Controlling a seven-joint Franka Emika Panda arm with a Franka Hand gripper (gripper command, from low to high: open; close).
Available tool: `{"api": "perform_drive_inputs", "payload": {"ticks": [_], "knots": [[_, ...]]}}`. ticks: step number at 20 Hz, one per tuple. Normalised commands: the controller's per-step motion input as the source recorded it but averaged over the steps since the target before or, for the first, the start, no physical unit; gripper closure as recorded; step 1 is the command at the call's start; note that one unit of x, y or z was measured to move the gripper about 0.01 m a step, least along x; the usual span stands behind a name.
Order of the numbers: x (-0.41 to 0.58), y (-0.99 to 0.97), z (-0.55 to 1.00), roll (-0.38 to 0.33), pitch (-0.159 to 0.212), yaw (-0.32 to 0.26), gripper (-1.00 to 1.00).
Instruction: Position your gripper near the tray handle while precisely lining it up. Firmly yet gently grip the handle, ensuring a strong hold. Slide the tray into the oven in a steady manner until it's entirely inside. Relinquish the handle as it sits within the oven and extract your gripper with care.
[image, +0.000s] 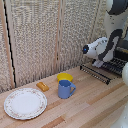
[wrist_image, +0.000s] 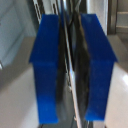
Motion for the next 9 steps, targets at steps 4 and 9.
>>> {"api": "perform_drive_inputs", "payload": {"ticks": [4, 9], "knots": [[0.226, 0.33, 0.23, 0.101, 0.007, 0.029, -1.00], [0.420, 0.46, 0.19, 0.173, 0.064, 0.001, -1.00]]}}
